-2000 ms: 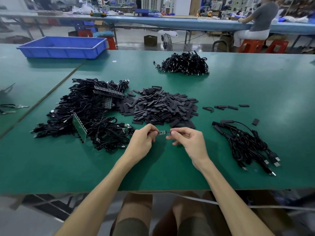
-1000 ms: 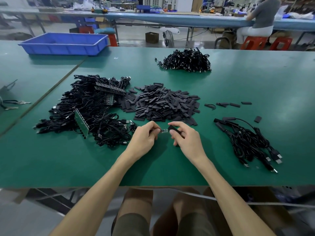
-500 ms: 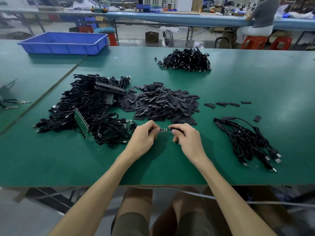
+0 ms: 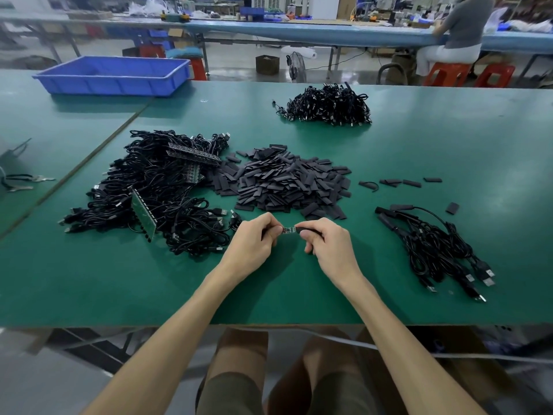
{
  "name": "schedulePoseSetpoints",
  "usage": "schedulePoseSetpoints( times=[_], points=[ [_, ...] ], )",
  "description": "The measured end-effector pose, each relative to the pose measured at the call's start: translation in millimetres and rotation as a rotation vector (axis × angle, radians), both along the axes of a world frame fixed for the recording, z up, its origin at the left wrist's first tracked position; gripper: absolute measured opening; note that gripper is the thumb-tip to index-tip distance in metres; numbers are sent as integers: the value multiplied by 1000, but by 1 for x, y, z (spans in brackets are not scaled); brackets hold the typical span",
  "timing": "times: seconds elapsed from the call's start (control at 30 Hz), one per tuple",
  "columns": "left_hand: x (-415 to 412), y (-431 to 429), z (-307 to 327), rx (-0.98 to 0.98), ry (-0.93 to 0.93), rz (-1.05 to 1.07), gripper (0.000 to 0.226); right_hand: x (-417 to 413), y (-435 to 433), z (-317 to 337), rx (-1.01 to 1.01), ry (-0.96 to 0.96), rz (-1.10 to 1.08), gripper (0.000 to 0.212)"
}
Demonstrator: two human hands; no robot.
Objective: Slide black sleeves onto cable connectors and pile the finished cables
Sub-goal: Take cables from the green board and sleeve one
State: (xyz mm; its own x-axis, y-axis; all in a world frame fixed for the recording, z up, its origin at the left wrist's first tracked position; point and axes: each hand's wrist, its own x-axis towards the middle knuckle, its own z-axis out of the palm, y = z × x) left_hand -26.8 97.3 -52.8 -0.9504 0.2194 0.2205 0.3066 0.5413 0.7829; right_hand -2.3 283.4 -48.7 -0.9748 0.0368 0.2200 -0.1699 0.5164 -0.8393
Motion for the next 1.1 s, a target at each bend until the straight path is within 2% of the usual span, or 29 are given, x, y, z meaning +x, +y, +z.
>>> schedulePoseSetpoints(
  times=[0.63, 0.9, 1.1],
  points=[
    [0, -1, -2, -1, 4, 19, 14, 2, 0, -1, 21, 21, 88, 23],
    [-1, -2, -1, 4, 3, 0, 14, 5, -4, -1, 143, 65, 92, 24],
    [0, -3, 0, 4, 4, -21, 15, 7, -5, 0, 148, 59, 91, 25]
  ],
)
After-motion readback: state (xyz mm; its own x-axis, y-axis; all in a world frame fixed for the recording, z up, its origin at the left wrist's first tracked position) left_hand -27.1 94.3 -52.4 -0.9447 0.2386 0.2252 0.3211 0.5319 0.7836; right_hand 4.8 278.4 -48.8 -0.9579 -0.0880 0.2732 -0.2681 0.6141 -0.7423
